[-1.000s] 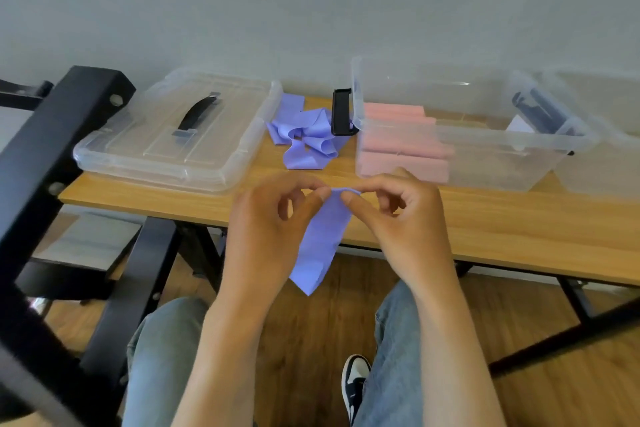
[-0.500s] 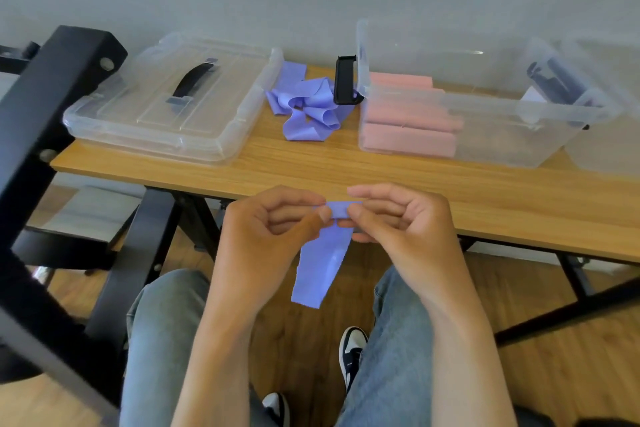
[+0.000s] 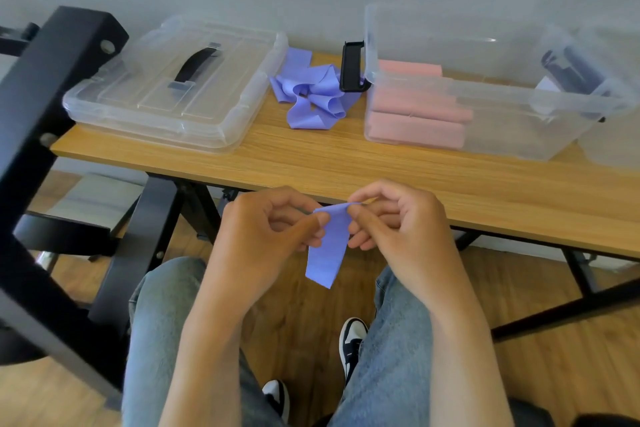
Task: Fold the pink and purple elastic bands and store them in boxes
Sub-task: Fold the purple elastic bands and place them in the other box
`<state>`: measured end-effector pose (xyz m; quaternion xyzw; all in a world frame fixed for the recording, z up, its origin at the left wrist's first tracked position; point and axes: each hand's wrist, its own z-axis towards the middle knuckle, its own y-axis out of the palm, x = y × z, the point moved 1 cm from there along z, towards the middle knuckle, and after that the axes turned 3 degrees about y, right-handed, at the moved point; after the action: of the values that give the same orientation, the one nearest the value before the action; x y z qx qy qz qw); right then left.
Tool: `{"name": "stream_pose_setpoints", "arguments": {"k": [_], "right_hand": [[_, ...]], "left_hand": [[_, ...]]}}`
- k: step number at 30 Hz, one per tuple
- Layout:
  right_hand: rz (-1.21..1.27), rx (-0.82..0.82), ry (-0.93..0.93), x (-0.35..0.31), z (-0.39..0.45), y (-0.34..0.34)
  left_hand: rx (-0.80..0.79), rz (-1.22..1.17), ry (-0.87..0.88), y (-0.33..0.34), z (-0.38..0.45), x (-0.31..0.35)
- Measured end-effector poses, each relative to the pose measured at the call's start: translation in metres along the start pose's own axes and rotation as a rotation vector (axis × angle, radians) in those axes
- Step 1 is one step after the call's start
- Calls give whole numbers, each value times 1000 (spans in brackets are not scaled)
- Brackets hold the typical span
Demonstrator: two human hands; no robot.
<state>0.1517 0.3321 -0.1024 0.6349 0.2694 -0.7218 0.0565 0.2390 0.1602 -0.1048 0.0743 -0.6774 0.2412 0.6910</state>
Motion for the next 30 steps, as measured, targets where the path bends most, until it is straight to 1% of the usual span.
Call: {"name": "stream_pose_setpoints", "arguments": {"k": [4, 9, 12, 15, 19, 21, 23, 27, 30], "right_hand": [[159, -35, 42, -2, 1, 1], [284, -48, 42, -5, 1, 0], [266, -42, 28, -2, 2, 0], [202, -46, 47, 2, 3, 0], [93, -8, 35, 5, 3, 0], [54, 4, 25, 6, 3, 0], [33, -1, 19, 6, 3, -1], [39, -21, 16, 5, 1, -1], [142, -9, 16, 3, 0, 0]], "left_hand": [[22, -61, 9, -1, 2, -2], [37, -197, -22, -3, 1, 1], [61, -219, -17, -3, 1, 0], [36, -228, -40, -3, 3, -4], [-16, -119, -1, -3, 4, -8], [-19, -74, 14, -1, 4, -10], [-5, -78, 4, 0, 3, -10], [-4, -72, 22, 2, 2, -8], [9, -119, 38, 3, 0, -5]]}}
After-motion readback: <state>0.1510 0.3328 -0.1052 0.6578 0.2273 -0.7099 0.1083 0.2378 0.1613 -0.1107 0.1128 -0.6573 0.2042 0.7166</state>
